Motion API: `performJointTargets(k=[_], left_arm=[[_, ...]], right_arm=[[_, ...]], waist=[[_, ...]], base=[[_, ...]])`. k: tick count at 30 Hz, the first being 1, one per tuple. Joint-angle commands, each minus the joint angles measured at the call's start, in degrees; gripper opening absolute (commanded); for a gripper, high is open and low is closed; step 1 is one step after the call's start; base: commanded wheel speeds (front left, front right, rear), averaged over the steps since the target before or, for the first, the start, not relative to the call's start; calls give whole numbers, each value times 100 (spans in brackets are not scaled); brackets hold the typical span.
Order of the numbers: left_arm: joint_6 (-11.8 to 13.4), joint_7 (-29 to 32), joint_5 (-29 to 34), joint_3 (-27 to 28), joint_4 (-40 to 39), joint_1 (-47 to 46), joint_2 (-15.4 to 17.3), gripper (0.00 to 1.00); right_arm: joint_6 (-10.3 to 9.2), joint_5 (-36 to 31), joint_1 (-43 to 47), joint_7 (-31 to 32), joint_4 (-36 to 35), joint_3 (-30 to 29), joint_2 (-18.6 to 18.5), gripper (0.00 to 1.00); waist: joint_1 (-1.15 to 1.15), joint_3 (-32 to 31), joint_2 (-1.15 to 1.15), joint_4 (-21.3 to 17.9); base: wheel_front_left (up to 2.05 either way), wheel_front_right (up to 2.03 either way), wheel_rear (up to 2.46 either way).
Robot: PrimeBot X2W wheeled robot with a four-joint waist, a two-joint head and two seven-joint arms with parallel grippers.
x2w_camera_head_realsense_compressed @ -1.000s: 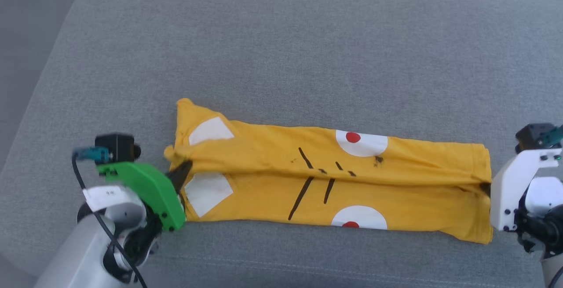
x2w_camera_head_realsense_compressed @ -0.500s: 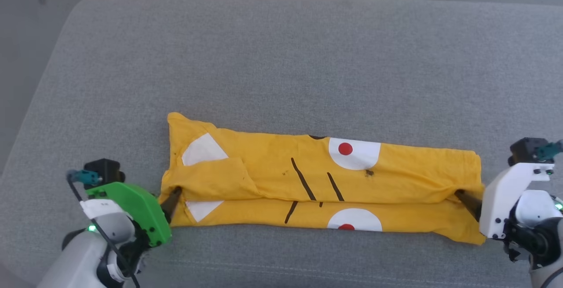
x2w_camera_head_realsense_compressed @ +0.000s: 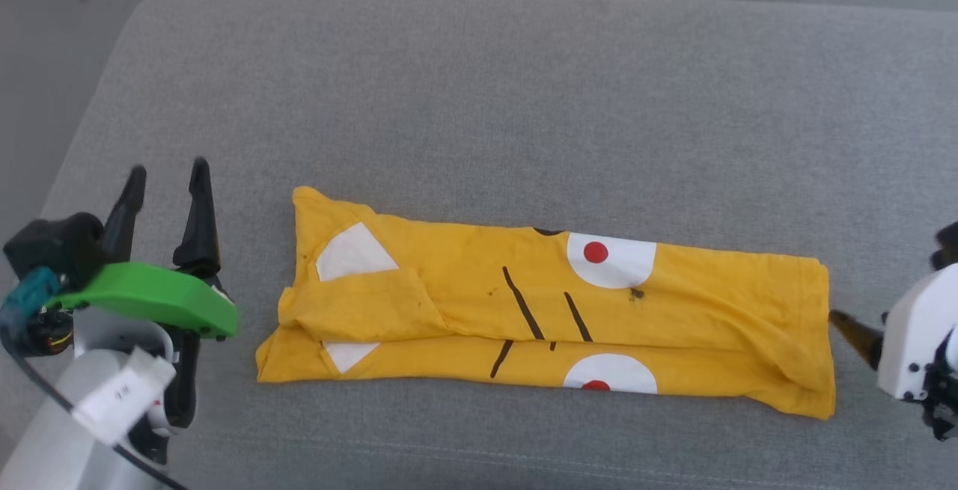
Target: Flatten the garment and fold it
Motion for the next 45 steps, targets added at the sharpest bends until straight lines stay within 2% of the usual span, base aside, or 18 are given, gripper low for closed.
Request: performJointTargets(k=[1,3,4,9,15,24,25,26,28,29,38,45], left_arm=[[-23,-377,173,14,10,-59,-97,100],[24,-698,592,66,-39,-93,-170,100],[79,-769,1058,175,-225,-100,-312,100],[-33,-778,2144,644,-833,87,-856,100],[-422,-780,2479,1103,-824,329,-1403,100],[-942,-780,2856,1575,-703,407,-1877,100],[-991,-780,2900,1622,-694,415,-1923,100],[-1029,-780,2933,1657,-683,426,-1956,100],[-1109,-780,3002,1734,-670,444,-2023,100],[-1152,-780,3038,1773,-671,449,-2061,100],[-1423,-780,3244,2067,-663,492,-2299,100],[-1575,-781,3350,2210,-644,525,-2423,100]], right_arm=[[-9,70,-70,-43,85,188,-96,100],[-9,236,-117,-155,261,324,-165,100],[-9,331,-140,-226,450,469,-263,100],[-9,606,-255,-479,863,730,-322,100],[-9,1013,-405,-574,1138,1211,-253,100],[-9,1259,-555,-636,1412,1725,-406,100],[-9,1270,-570,-619,1452,1771,-430,48],[-9,1296,-582,-603,1489,1784,-438,36],[-9,1286,-629,-612,1539,1790,-493,5],[-9,1280,-656,-631,1575,1757,-516,0],[-9,1037,-872,-689,1798,1275,-795,0],[-9,453,-1021,-592,2075,386,-1096,0]], waist=[[0,159,0,54],[0,243,0,80],[0,326,0,115],[0,474,0,159],[0,539,0,145],[0,502,0,152],[0,491,0,153],[0,482,0,151],[0,473,0,148],[0,470,0,149],[0,422,0,143],[0,399,0,129]], base=[[0,0,0],[0,0,0],[0,0,0],[0,0,0],[0,0,0],[0,0,0],[0,0,0],[0,0,0],[0,0,0],[0,0,0],[0,0,0],[0,0,0]])
